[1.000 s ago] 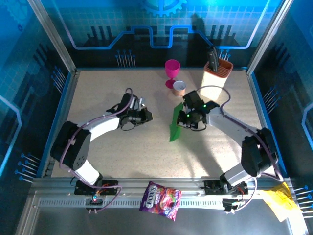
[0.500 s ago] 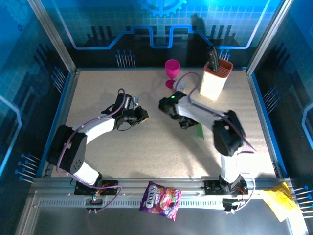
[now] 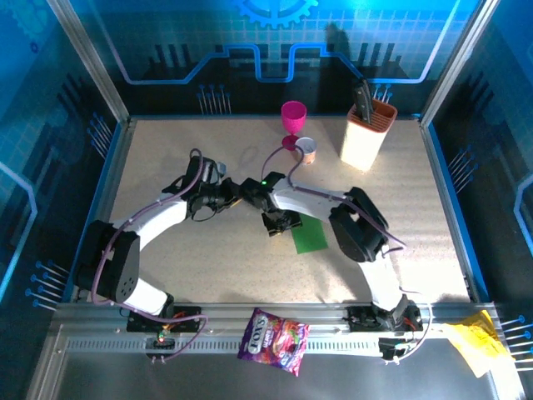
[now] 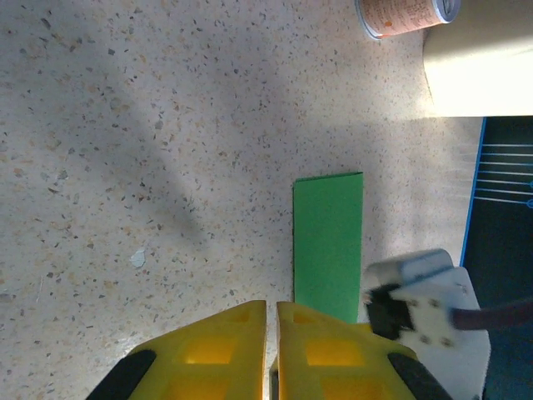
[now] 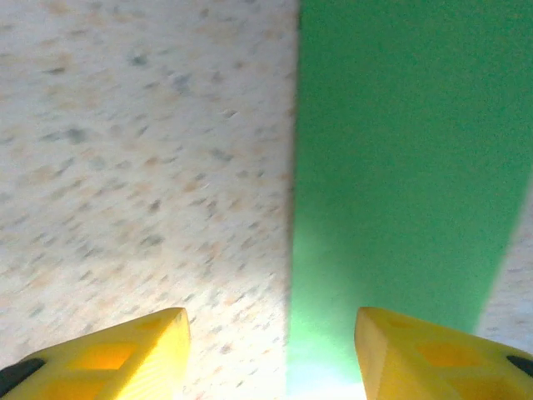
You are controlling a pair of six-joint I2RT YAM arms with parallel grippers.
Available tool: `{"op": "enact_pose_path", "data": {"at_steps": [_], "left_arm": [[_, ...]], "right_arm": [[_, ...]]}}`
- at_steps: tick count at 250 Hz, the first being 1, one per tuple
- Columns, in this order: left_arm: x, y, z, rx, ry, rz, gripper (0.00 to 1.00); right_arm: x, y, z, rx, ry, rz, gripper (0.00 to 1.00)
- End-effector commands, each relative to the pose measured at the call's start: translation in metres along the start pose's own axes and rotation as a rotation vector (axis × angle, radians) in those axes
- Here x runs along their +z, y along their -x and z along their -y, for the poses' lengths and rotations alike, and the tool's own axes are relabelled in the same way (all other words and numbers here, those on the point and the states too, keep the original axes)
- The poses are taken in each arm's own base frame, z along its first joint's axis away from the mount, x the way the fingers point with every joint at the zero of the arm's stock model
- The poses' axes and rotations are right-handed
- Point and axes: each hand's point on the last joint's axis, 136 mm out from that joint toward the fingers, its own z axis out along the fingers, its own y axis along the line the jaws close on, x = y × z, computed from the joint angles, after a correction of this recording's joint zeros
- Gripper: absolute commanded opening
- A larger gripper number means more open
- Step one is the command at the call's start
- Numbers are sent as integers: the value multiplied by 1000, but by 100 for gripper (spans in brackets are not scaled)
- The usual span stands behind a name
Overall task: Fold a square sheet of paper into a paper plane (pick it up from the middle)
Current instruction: Turn over the paper at the center of the table, then move the paper to the center of the table.
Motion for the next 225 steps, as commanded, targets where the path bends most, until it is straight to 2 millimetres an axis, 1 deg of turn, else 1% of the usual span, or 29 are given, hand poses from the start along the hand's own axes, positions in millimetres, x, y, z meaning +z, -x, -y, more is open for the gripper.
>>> {"op": "enact_pose_path", "data": {"at_steps": [1, 15, 32, 44, 70, 98, 121, 146, 166, 197, 211, 213, 215, 222, 225], "left_arm": [[-11, 10, 11, 23, -15, 27, 14], [-10, 10, 17, 33, -42, 18, 17], [-8, 8, 20, 40, -51, -2, 22], [-7, 7, 23, 52, -46, -10, 28], [-5, -1, 34, 121, -40, -20, 33], [-2, -14, 40, 136, -10, -44, 45], [2, -25, 44, 143, -4, -58, 51], [9, -35, 42, 139, 17, -73, 55], [12, -39, 42, 133, 28, -79, 58], [17, -43, 37, 113, 50, -81, 62], [18, -43, 36, 109, 55, -74, 64], [18, -43, 37, 109, 53, -74, 64], [18, -43, 37, 110, 51, -72, 64], [19, -44, 37, 112, 47, -67, 65], [19, -44, 37, 112, 48, -65, 67]], "right_arm": [[-34, 5, -11, 89, 341, 32, 55], [-34, 3, 0, 132, 419, 46, 54], [-27, -2, 17, 184, 497, 49, 51], [-20, -5, 31, 230, 536, 48, 47], [-3, -9, 55, 316, 629, 31, 36], [12, -9, 70, 369, 688, 10, 28], [19, -6, 77, 378, 702, 8, 25], [29, -2, 82, 397, 709, 0, 22], [41, -1, 84, 418, 708, -14, 20], [64, -8, 75, 425, 720, -75, 16], [70, -8, 70, 424, 733, -88, 14], [74, -14, 70, 426, 728, -105, 14], [76, -16, 69, 427, 727, -111, 14], [78, -19, 66, 425, 729, -117, 14], [78, -20, 65, 425, 732, -120, 14]]}}
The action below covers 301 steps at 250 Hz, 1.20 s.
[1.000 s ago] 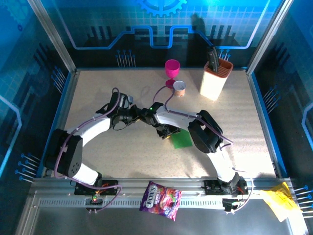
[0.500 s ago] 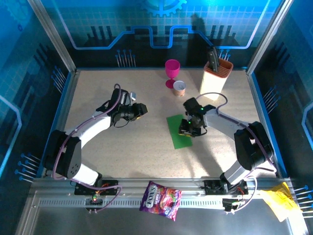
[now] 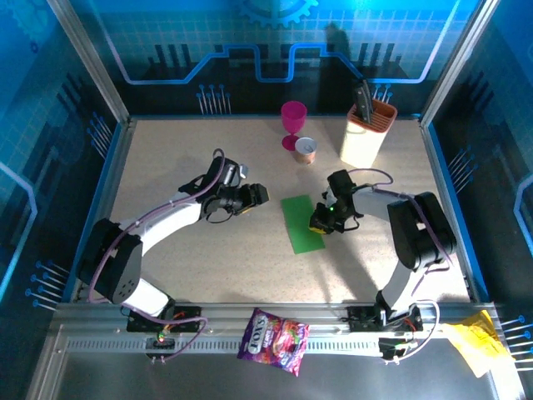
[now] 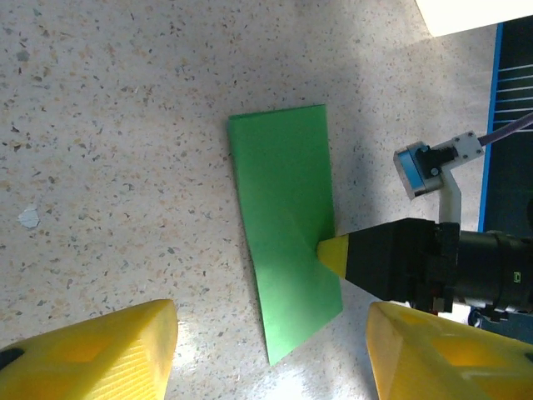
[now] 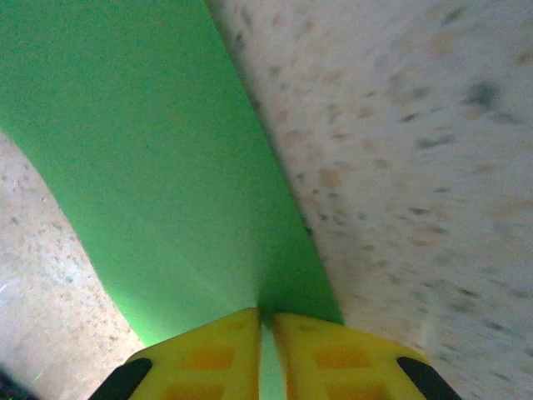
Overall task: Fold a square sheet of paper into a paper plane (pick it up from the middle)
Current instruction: Move the paper to the center of the table.
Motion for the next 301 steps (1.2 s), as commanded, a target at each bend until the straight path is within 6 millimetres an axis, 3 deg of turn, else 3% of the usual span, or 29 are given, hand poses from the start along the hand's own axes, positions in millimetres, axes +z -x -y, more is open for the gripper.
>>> {"op": "enact_pose_path", "data": {"at_steps": [1, 40, 70, 91, 121, 141, 180, 240, 301], "left_arm": [[3, -1, -4, -24, 26, 18, 69], [1, -1, -8, -38, 59, 80, 86], [6, -6, -8, -117, 39, 58, 89], [11, -16, -6, -142, 30, 4, 89], [13, -27, -9, -140, 62, -25, 91], [10, -31, -13, -152, 83, -14, 97], [-2, -36, -26, -189, 122, 22, 100], [2, -53, -40, -263, 139, -24, 100], [9, -61, -43, -328, 121, -52, 81]], "right_arm": [[23, -17, 14, 20, -2, -64, 14], [35, -31, -1, 21, 15, -80, 15], [50, -41, -20, 22, 2, -110, 14], [53, -37, -50, 3, 25, -99, 13], [41, -31, -80, -33, 69, -67, 13], [25, -28, -88, -73, 74, -45, 14], [9, -34, -87, -131, 51, -44, 14], [23, -45, -77, -132, 76, -81, 12], [40, -45, -66, -130, 50, -109, 9]]}}
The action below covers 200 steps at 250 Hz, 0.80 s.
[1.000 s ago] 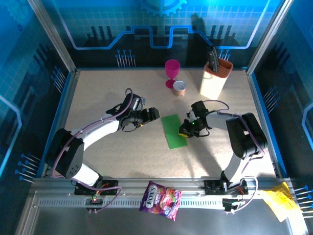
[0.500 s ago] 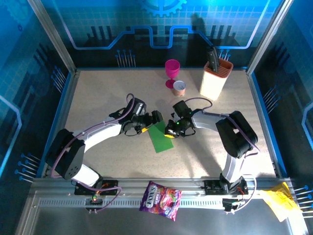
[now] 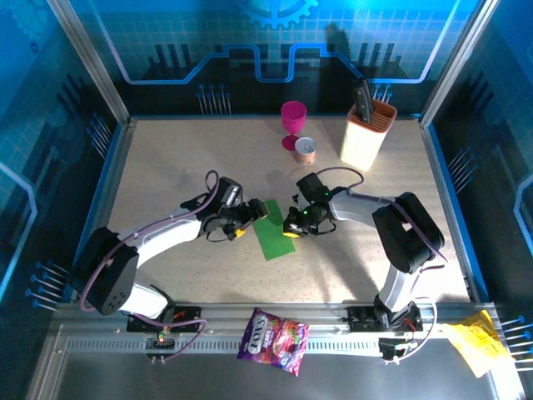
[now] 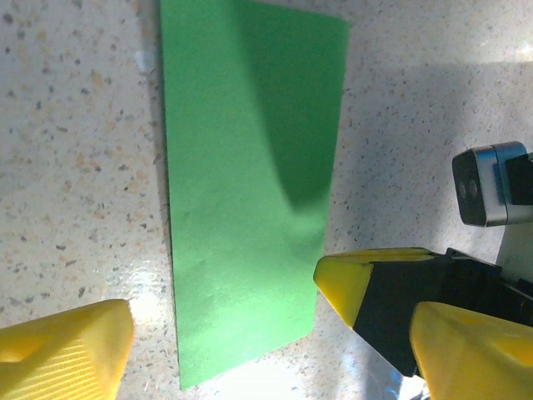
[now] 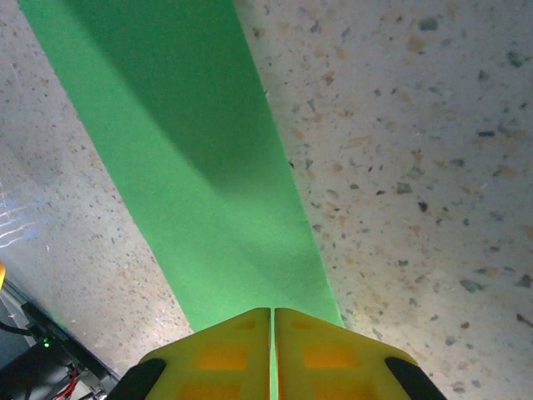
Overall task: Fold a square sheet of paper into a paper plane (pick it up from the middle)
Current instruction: Move the paper to the center of the table.
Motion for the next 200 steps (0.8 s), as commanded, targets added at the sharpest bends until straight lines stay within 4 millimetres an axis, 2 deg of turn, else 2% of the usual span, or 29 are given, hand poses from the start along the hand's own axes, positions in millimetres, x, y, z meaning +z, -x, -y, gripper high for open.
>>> {"op": "enact_pose_path", "data": {"at_steps": [1, 44, 95, 200], "left_arm": [[5, -9, -5, -46, -4, -40, 81], [10, -13, -14, -52, 22, -56, 71], [19, -17, -18, -45, 47, -68, 67], [44, -7, -17, -13, 88, -50, 62]], "right_arm": [[12, -5, 11, 0, -13, -41, 9], [26, -12, 30, 25, -49, -79, 6], [26, -17, 45, 51, -78, -83, 6], [28, -20, 55, 78, -83, -95, 4]]}}
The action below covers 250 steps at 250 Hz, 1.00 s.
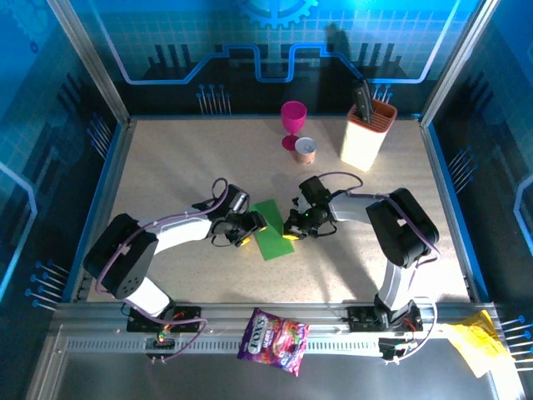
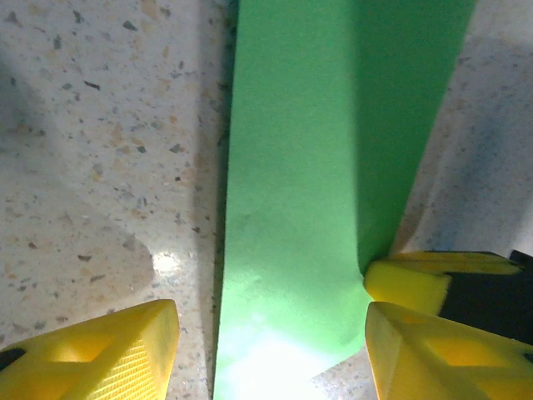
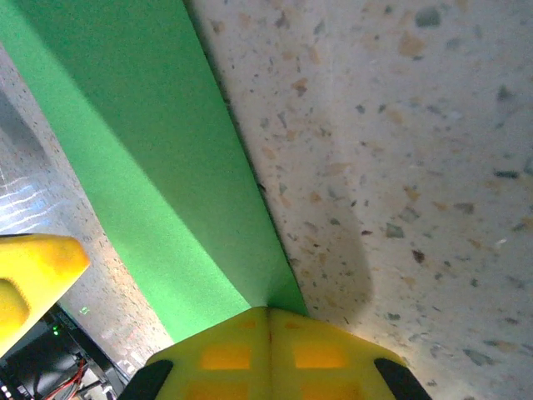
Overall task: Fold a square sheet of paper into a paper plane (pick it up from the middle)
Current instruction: Move the paper to the center of the table, then third fold the triangle at the center of the table.
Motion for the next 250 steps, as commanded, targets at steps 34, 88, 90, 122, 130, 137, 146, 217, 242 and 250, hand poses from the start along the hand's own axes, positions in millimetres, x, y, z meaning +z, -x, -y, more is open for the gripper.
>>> {"op": "enact_pose_path", "data": {"at_steps": [34, 88, 90, 122, 130, 137, 146, 217, 242, 250], "left_arm": [[13, 10, 17, 37, -10, 19, 61], [19, 11, 23, 58, -15, 19, 60], [20, 11, 24, 59, -14, 20, 60], [22, 9, 22, 65, -1, 20, 59], [22, 9, 21, 70, 6, 21, 59], [21, 8, 20, 78, 15, 26, 59], [19, 8, 17, 92, 38, 36, 59], [6, 12, -3, 173, 160, 107, 60], [8, 12, -5, 177, 164, 110, 60], [9, 13, -5, 176, 162, 111, 60]], "right_arm": [[11, -19, 47, 79, -134, -54, 4], [12, -19, 48, 82, -129, -61, 4], [12, -19, 47, 82, -129, -61, 4], [13, -19, 48, 82, -126, -67, 3], [13, -19, 48, 84, -126, -67, 4], [13, -19, 48, 83, -124, -68, 3], [13, -19, 48, 85, -123, -67, 3], [13, -19, 50, 88, -120, -70, 3], [12, -19, 51, 86, -119, -69, 4], [12, -19, 51, 88, -119, -68, 3]]}}
